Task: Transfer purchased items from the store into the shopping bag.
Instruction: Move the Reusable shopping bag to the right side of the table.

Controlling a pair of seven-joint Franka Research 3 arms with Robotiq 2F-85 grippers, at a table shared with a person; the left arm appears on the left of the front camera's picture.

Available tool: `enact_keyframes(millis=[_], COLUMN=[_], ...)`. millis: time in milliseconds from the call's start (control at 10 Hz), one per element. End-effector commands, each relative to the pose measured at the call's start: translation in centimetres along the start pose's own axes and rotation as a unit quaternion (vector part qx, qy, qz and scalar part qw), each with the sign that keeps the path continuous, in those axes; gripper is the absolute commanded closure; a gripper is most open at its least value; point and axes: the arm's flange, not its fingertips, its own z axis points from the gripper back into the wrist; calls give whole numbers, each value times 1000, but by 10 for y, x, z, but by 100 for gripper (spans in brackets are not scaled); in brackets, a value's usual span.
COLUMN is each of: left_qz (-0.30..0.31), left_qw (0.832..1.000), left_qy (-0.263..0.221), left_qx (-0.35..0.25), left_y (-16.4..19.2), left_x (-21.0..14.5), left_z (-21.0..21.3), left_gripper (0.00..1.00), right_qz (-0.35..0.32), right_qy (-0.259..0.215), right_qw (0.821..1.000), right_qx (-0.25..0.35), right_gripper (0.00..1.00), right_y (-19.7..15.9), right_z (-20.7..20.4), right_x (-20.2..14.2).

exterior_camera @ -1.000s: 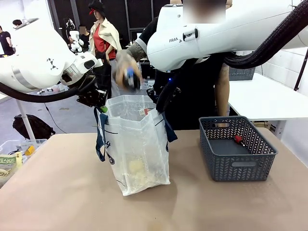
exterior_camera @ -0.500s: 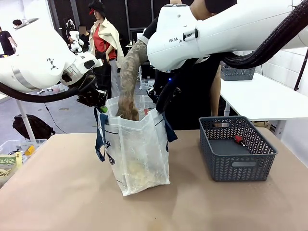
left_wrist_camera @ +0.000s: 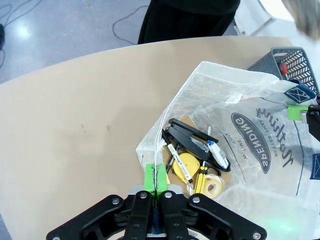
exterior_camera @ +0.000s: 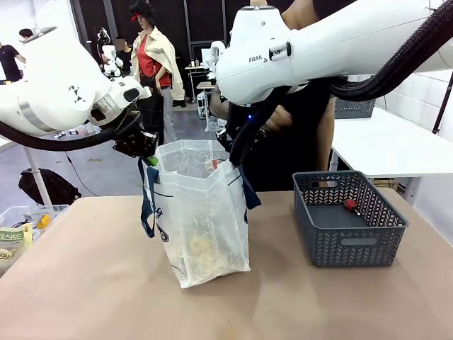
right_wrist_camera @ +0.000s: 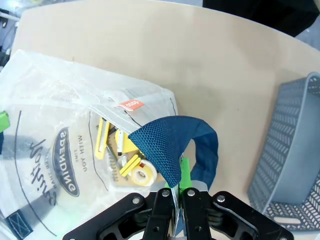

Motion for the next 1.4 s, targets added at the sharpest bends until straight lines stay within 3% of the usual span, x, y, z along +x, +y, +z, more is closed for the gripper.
enact_keyframes(millis=[0, 1300], left_qz=[8, 8], left_qw=[1000, 1000], left_qy=[-3, -3], left_qx=[-4, -4], left_y=[1, 1], left_x=[-2, -2], left_z=[3, 3], left_gripper=[100, 100], right_qz=[4, 4], right_qy=[4, 4], right_qw=[1000, 1000], right_qx=[10, 10], right_gripper=[100, 100], right_y=[-2, -2], right_z=[2, 2], right_x=[0, 0])
